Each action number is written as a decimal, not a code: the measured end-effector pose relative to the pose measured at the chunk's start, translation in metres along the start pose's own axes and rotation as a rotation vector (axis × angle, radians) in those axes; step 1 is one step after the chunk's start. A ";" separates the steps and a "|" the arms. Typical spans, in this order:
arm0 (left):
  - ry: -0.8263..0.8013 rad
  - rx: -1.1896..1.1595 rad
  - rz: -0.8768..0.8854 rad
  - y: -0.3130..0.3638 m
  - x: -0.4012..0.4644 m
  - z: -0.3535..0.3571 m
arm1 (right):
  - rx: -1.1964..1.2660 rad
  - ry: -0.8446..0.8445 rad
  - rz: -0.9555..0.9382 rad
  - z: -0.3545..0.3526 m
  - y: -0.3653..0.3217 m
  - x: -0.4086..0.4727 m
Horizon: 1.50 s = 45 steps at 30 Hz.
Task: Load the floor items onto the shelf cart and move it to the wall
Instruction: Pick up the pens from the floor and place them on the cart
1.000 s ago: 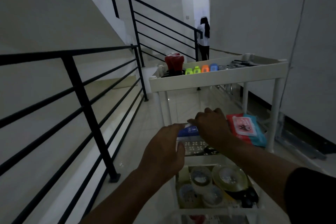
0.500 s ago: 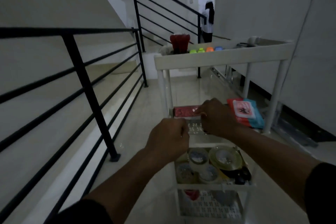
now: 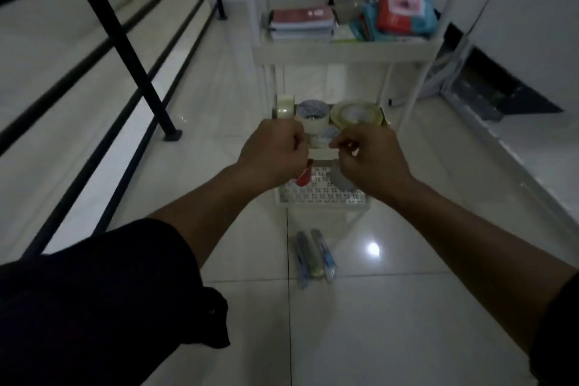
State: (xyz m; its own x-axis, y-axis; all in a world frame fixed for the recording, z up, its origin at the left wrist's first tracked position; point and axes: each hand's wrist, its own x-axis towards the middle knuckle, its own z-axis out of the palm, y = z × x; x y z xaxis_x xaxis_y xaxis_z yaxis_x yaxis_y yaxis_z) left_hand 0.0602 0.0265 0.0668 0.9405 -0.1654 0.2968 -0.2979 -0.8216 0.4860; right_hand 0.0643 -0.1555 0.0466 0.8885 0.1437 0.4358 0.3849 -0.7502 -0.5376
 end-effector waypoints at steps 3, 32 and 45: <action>-0.093 -0.013 -0.068 -0.019 -0.038 0.040 | 0.021 -0.061 0.048 0.029 0.018 -0.047; -0.397 -0.090 -0.714 -0.108 -0.107 0.291 | -0.125 -0.461 0.678 0.240 0.165 -0.178; -0.414 0.023 -0.885 -0.112 -0.091 0.323 | -0.191 -0.533 0.639 0.247 0.173 -0.165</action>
State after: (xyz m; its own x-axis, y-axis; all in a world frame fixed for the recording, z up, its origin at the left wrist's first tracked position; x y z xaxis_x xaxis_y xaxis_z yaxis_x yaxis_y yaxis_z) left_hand 0.0609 -0.0427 -0.2798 0.8071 0.3408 -0.4820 0.5422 -0.7510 0.3769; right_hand 0.0461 -0.1494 -0.2962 0.9379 -0.0957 -0.3334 -0.2365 -0.8796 -0.4128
